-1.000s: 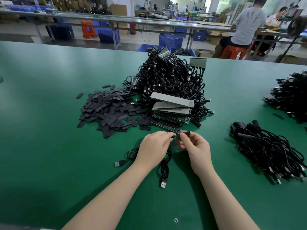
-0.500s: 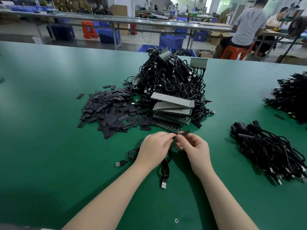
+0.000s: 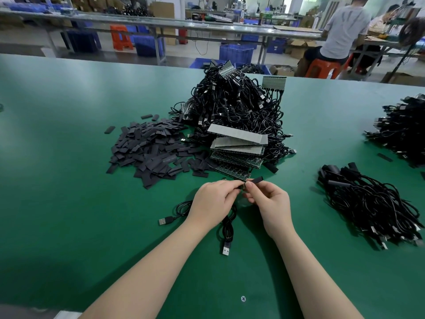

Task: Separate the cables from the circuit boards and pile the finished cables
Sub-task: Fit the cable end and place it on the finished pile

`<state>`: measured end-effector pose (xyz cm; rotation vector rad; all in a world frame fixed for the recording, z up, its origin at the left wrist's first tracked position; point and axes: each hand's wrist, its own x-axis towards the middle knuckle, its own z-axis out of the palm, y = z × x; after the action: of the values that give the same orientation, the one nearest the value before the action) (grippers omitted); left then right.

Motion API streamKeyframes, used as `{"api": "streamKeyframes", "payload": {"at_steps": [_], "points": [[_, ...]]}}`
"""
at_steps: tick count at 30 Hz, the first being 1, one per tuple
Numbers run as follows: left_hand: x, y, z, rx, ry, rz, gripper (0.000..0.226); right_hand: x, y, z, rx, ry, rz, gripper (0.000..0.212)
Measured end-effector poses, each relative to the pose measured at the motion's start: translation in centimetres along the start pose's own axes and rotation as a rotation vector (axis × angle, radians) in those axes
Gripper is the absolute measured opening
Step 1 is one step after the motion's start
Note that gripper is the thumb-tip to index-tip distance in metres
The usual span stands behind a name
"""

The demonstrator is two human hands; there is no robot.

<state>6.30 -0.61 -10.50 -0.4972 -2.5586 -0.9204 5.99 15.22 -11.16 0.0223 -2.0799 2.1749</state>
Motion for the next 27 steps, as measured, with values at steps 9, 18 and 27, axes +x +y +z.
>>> {"api": "streamKeyframes", "payload": {"at_steps": [9, 18, 27], "points": [[0.00, -0.06, 0.07, 0.014, 0.004, -0.001, 0.028, -0.12, -0.10, 0.13, 0.052, 0.010, 0.003, 0.011], [0.03, -0.09, 0.10, 0.000, -0.008, 0.009, 0.029, -0.07, 0.05, 0.19, 0.036, 0.007, -0.021, 0.014], [-0.06, -0.31, 0.36, -0.017, 0.044, 0.006, 0.038, -0.06, 0.00, 0.34, -0.047, -0.024, -0.010, 0.009]]}}
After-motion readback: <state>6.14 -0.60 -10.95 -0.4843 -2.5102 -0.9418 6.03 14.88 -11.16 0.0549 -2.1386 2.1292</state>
